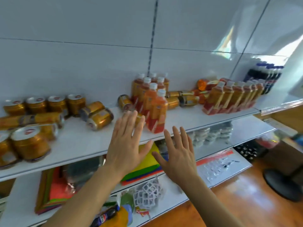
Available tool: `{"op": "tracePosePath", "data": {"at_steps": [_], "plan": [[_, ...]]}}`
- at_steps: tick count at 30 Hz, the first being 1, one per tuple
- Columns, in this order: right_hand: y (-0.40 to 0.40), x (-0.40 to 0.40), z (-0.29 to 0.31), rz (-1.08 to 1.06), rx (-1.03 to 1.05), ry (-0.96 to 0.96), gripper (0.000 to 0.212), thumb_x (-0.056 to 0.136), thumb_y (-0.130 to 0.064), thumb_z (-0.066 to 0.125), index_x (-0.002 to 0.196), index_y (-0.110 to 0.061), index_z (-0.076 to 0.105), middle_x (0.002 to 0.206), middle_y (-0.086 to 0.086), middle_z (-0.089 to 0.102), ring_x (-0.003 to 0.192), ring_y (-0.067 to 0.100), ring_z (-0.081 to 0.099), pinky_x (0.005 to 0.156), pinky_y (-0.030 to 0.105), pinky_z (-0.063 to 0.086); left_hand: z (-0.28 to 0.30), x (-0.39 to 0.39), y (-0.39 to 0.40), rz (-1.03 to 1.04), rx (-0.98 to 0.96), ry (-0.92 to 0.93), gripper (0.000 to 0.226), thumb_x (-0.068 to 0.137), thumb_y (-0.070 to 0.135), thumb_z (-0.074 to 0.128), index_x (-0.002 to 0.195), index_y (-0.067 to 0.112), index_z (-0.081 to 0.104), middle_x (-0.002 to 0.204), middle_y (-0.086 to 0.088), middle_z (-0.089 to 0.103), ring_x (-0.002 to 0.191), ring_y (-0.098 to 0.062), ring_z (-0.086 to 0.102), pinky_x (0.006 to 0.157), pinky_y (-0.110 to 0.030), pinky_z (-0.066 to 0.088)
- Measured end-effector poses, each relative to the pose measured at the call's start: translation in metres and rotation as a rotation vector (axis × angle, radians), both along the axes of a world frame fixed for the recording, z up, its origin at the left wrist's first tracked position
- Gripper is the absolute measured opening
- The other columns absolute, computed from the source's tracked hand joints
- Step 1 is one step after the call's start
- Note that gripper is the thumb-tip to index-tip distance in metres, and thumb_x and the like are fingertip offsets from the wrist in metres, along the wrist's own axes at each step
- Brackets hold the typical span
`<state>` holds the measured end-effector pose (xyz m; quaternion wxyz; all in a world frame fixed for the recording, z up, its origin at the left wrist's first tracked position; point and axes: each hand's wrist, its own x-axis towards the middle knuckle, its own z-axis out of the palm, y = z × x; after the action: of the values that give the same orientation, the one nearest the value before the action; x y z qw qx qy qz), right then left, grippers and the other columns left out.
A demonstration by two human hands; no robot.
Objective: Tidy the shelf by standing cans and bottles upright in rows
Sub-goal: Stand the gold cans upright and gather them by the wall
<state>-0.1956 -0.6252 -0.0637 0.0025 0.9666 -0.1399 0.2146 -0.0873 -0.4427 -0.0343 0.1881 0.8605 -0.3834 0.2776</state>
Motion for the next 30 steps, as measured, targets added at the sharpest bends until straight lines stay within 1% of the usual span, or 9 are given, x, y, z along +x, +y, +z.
{"op": "tracePosePath", "data": {"at_steps": [5,6,9,13,15,18,24,27,30], "plan": [[-0.090,-0.030,-0.003,-0.059,0.043,0.012,0.091,0.099,-0.082,0.029,0.168,-0.023,0.028,0.177,0.011,0.018,0.165,0.033,0.004,0.130,0.058,0.020,-0.002,-0.035,-0.095,-0.099,0.022,0.056,0.076,0.105,0.058,0.046,0.165,0.013,0.031,0.173,-0.012,0.027,0.163,-0.028,0.014,0.128,-0.054,0.023],[-0.104,-0.034,-0.004,-0.075,0.051,0.017,0.091,0.099,-0.082,0.030,0.169,-0.024,0.028,0.177,0.011,0.018,0.165,0.033,0.005,0.129,0.058,0.021,-0.003,-0.039,-0.111,-0.107,0.037,0.077,0.075,0.105,0.059,0.044,0.165,0.014,0.030,0.173,-0.011,0.026,0.163,-0.027,0.013,0.130,-0.051,0.019],[-0.143,-0.038,-0.006,-0.109,0.068,0.013,0.089,0.100,-0.081,0.032,0.169,-0.026,0.024,0.177,0.011,0.017,0.165,0.032,0.002,0.130,0.057,0.018,-0.003,-0.040,-0.152,-0.105,0.061,0.112,0.075,0.106,0.061,0.039,0.167,0.019,0.024,0.175,-0.007,0.018,0.163,-0.022,0.006,0.132,-0.036,-0.004],[-0.182,-0.025,-0.006,-0.132,0.103,0.020,0.088,0.100,-0.081,0.030,0.170,-0.028,0.018,0.178,0.009,0.010,0.165,0.031,-0.004,0.132,0.054,0.011,-0.002,-0.019,-0.191,-0.034,0.041,0.202,0.078,0.105,0.062,0.035,0.167,0.017,0.021,0.175,-0.008,0.017,0.163,-0.024,0.006,0.132,-0.042,0.009],[-0.196,-0.015,-0.005,-0.130,0.109,0.015,0.088,0.100,-0.081,0.028,0.170,-0.028,0.015,0.179,0.009,0.007,0.165,0.030,-0.007,0.133,0.053,0.009,-0.004,-0.004,-0.210,0.001,0.059,0.224,0.080,0.105,0.062,0.036,0.168,0.017,0.018,0.176,-0.009,0.013,0.163,-0.026,0.003,0.132,-0.040,0.006],[-0.218,0.006,-0.004,-0.120,0.110,0.034,0.089,0.099,-0.081,0.025,0.171,-0.030,0.010,0.179,0.008,0.002,0.164,0.029,-0.012,0.133,0.052,0.005,-0.007,0.023,-0.238,0.024,0.067,0.226,0.081,0.105,0.059,0.041,0.168,0.015,0.016,0.176,-0.011,0.012,0.163,-0.028,0.003,0.132,-0.044,0.009],[-0.260,0.056,0.000,-0.069,0.131,0.069,0.090,0.099,-0.082,0.029,0.171,-0.032,0.008,0.180,0.002,0.000,0.165,0.026,-0.011,0.133,0.050,0.009,-0.013,0.083,-0.283,0.133,0.104,0.265,0.086,0.104,0.058,0.042,0.168,0.014,0.006,0.176,-0.014,0.005,0.163,-0.033,-0.003,0.132,-0.050,0.009],[-0.271,0.081,0.002,-0.055,0.141,0.086,0.087,0.101,-0.079,0.028,0.171,-0.031,0.006,0.180,0.003,-0.002,0.164,0.025,-0.014,0.133,0.045,0.002,-0.022,0.111,-0.300,0.176,0.115,0.269,0.088,0.103,0.056,0.046,0.167,0.012,0.004,0.176,-0.016,0.006,0.163,-0.034,-0.002,0.132,-0.051,0.008],[-0.282,0.100,0.000,-0.010,0.159,0.089,0.087,0.102,-0.077,0.028,0.171,-0.030,0.005,0.179,0.004,0.000,0.164,0.025,-0.014,0.133,0.044,0.001,-0.032,0.126,-0.311,0.221,0.152,0.254,0.091,0.100,0.054,0.052,0.167,0.011,0.008,0.175,-0.017,0.012,0.162,-0.037,0.001,0.131,-0.053,0.011]]}}
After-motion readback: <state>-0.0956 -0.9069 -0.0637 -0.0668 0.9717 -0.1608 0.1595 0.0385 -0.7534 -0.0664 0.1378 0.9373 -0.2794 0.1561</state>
